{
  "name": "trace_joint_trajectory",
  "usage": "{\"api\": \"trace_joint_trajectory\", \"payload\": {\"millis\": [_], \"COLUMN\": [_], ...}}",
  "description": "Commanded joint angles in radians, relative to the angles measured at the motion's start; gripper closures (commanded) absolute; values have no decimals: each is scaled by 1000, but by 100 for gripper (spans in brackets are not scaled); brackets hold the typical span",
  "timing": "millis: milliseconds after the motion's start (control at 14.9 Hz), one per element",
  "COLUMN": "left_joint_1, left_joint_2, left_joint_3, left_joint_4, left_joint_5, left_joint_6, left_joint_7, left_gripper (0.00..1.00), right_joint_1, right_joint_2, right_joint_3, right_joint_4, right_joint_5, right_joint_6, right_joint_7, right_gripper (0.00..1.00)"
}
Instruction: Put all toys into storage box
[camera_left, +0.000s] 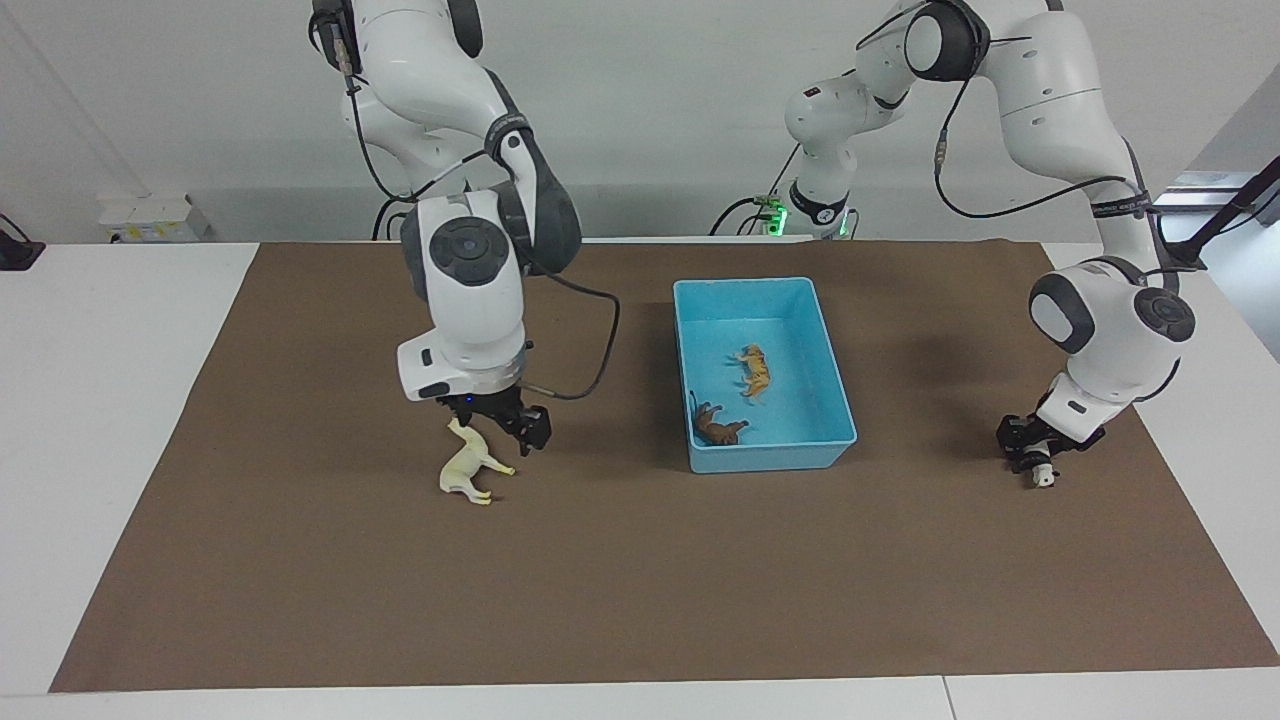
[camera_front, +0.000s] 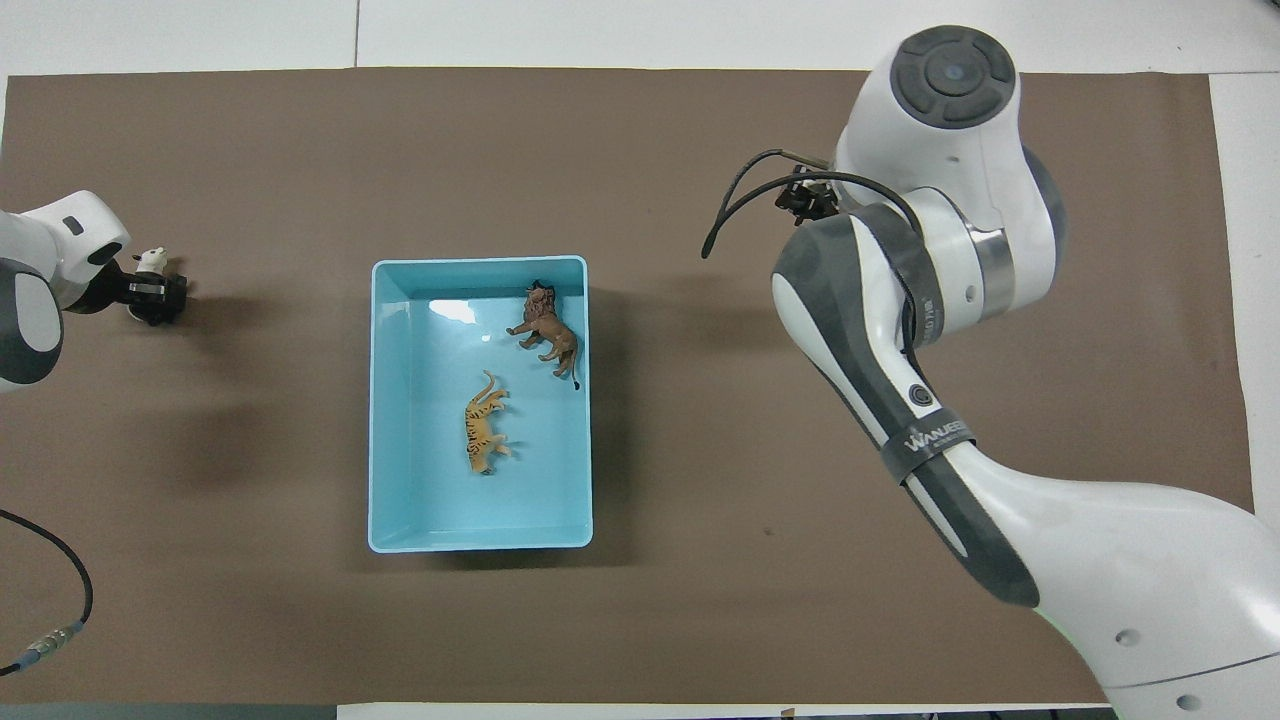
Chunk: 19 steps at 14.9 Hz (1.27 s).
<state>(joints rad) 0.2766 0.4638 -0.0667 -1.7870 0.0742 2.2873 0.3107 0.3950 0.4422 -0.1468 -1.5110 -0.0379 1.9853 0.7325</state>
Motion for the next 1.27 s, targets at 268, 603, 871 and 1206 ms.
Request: {"api": "trace_joint_trajectory", "payload": {"millis": [268,603,871,1206], "left_joint_1": [-195,-405,-577,-559], "left_joint_2": [-187,-284,-315,-314], "left_joint_3": [-2,-5,-5,1], "left_joint_4": [29,32,-17,-12], "left_joint_5": [7,3,1,3], "left_joint_6": [-248,-374,-375,-370], "left_joint_7": [-460,-753,-1056,-1040], "left_gripper": [100,100,0,0], "right_joint_1": [-68,-84,-78,-87], "right_joint_2": [-74,-40,1,1], "right_joint_3": [18,18,19,19], "right_joint_4": [-297,-348,-348,-403], "right_joint_5": [-7,-7,-2,-2], "right_joint_6": [283,385,440,512], "right_joint_7": [-198,-277,-271,-306], "right_gripper": [0,0,0,0]}}
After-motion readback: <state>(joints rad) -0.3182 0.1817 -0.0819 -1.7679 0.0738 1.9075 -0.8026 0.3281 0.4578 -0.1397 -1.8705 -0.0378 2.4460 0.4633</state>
